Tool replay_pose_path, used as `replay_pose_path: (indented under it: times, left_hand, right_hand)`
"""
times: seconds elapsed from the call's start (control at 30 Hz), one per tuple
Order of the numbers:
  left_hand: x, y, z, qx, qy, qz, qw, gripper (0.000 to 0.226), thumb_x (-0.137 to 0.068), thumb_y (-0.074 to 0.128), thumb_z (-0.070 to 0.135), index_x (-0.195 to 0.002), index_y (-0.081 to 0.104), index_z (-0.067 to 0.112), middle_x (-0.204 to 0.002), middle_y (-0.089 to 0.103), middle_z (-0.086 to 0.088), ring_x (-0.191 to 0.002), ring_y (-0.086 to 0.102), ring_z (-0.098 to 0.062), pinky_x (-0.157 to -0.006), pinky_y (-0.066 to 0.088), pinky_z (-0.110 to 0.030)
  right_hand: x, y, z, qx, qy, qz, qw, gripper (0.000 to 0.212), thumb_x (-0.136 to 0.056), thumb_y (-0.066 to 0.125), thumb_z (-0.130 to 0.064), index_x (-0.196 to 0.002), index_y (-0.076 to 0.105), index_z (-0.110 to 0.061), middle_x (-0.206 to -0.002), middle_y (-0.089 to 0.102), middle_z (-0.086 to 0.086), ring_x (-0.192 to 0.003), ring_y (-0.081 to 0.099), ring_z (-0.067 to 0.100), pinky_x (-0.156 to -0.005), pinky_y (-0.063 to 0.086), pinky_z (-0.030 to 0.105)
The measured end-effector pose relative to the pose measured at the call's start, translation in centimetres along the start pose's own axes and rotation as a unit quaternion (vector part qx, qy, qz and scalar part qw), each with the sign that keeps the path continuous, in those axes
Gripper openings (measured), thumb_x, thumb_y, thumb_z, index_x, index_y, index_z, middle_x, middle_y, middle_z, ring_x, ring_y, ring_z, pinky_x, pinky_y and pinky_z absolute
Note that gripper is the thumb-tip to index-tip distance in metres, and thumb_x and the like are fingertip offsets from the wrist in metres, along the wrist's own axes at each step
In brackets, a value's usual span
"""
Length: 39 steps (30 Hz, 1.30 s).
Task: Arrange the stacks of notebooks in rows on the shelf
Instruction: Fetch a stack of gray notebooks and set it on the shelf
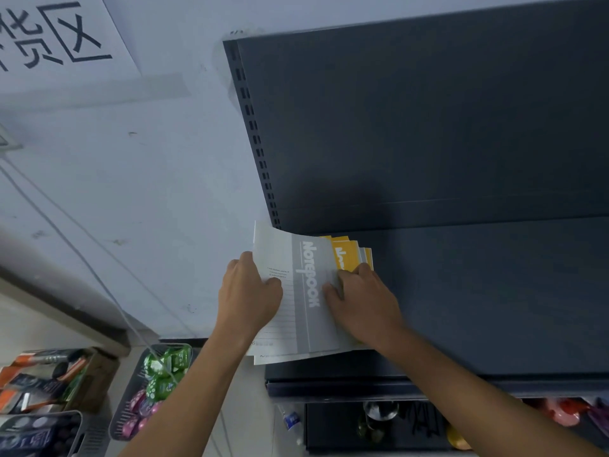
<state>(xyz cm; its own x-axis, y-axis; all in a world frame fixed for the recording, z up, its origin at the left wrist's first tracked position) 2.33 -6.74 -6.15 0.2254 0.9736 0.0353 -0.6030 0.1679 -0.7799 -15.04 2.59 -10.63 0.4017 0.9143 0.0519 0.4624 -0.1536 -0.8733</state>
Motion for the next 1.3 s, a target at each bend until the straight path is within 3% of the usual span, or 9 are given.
replay_pose_path:
  times: [0.27,0.4,0.53,0.63,0.7,0.83,1.03,1.2,1.3]
  left_hand:
    - [0.0,0.5,-0.2,0.106,0.017,-0.022,0.994,0.027,-0.096,0.053,0.010,-0.115,0.041,0.026,-0.095,0.057,0.013,-0.080,0.059,-0.008,-0.047,0.043,-0.015]
    - [-0.8,1.1,-0.4,0.198,0.008,-0.032,0.980,0.041,-0.094,0.058,0.011,-0.124,0.042,0.033,-0.105,0.060,0.014,-0.092,0.060,-0.008,-0.062,0.047,-0.023]
    - [-1.2,2.0,0.1,0.195,0.018,-0.065,0.979,0.053,-0.095,0.059,0.010,-0.134,0.033,0.036,-0.108,0.059,0.014,-0.093,0.059,-0.007,-0.063,0.048,-0.020]
    - [-1.0,2.6,1.2,0.134,0.052,-0.098,0.985,0.061,-0.096,0.059,0.015,-0.142,0.024,0.033,-0.102,0.054,0.019,-0.084,0.055,-0.002,-0.052,0.043,-0.010]
    - [-1.0,2.8,2.0,0.094,0.074,-0.106,0.987,0.064,-0.096,0.061,0.021,-0.146,0.022,0.030,-0.108,0.049,0.014,-0.088,0.052,-0.006,-0.065,0.043,-0.014]
    - [-0.5,3.4,3.2,0.019,0.092,-0.118,0.989,0.064,-0.094,0.062,0.029,-0.147,0.025,0.024,-0.114,0.053,0.003,-0.093,0.048,-0.016,-0.078,0.041,-0.032]
    - [0.6,5.9,6.5,0.027,0.135,-0.142,0.980,0.074,-0.090,0.069,0.034,-0.148,0.027,0.017,-0.128,0.059,-0.008,-0.111,0.058,-0.029,-0.086,0.044,-0.035]
    - [3.1,8.8,10.6,0.010,0.192,-0.154,0.969,0.080,-0.090,0.068,0.037,-0.152,0.023,0.014,-0.135,0.057,-0.010,-0.118,0.058,-0.031,-0.084,0.041,-0.034]
    - [4.9,10.5,13.7,-0.017,0.233,-0.153,0.960,0.078,-0.090,0.067,0.039,-0.149,0.024,0.011,-0.129,0.059,-0.011,-0.107,0.060,-0.028,-0.076,0.038,-0.032]
  right_hand:
    - [-0.4,-0.7,0.3,-0.073,0.027,0.018,0.997,0.054,-0.097,0.043,-0.057,-0.127,0.053,-0.014,-0.126,0.048,0.006,-0.121,0.045,0.024,-0.092,0.050,0.042]
    - [-0.7,-1.5,0.9,-0.171,0.058,0.032,0.983,0.065,-0.093,0.054,-0.060,-0.141,0.045,-0.018,-0.132,0.050,0.002,-0.118,0.054,0.023,-0.097,0.050,0.042]
    - [-1.0,-2.4,1.8,-0.232,0.081,0.052,0.968,0.059,-0.085,0.071,-0.049,-0.131,0.046,-0.023,-0.120,0.060,-0.002,-0.107,0.062,0.019,-0.092,0.054,0.043]
    - [-1.3,-2.5,2.6,-0.278,0.107,0.031,0.954,0.048,-0.086,0.075,-0.036,-0.126,0.052,-0.022,-0.095,0.066,-0.007,-0.084,0.066,0.007,-0.070,0.055,0.024]
    - [-1.0,-2.9,3.0,-0.290,0.119,0.030,0.949,0.041,-0.088,0.075,-0.028,-0.124,0.058,-0.020,-0.084,0.068,-0.009,-0.076,0.066,0.002,-0.064,0.052,0.018]
    - [0.4,-4.0,4.2,-0.270,0.161,0.038,0.949,0.025,-0.091,0.071,-0.022,-0.116,0.067,-0.023,-0.091,0.073,0.004,-0.083,0.070,0.015,-0.079,0.061,0.039]
    - [3.5,-6.7,6.7,-0.265,0.221,0.062,0.937,0.021,-0.090,0.065,-0.009,-0.102,0.069,-0.025,-0.092,0.074,0.004,-0.086,0.073,0.020,-0.077,0.063,0.044]
    - [7.0,-10.4,9.6,-0.179,0.223,0.120,0.951,0.029,-0.090,0.067,-0.016,-0.119,0.064,-0.017,-0.098,0.072,-0.005,-0.086,0.065,0.002,-0.065,0.049,0.009]
    - [9.4,-12.5,11.8,-0.154,0.235,0.133,0.950,0.032,-0.095,0.063,-0.018,-0.126,0.063,-0.018,-0.111,0.070,0.000,-0.105,0.065,0.021,-0.088,0.053,0.028]
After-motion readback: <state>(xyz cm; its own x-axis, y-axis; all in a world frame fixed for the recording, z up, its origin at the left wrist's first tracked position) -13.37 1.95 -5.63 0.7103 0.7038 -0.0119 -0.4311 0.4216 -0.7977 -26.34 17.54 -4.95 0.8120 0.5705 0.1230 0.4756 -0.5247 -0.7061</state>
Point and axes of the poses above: each hand's wrist, its own x-axis away from the middle knuckle, its own y-axis out of the palm, z = x × y, the point moved 8 cm from there along -x, towards the middle knuckle
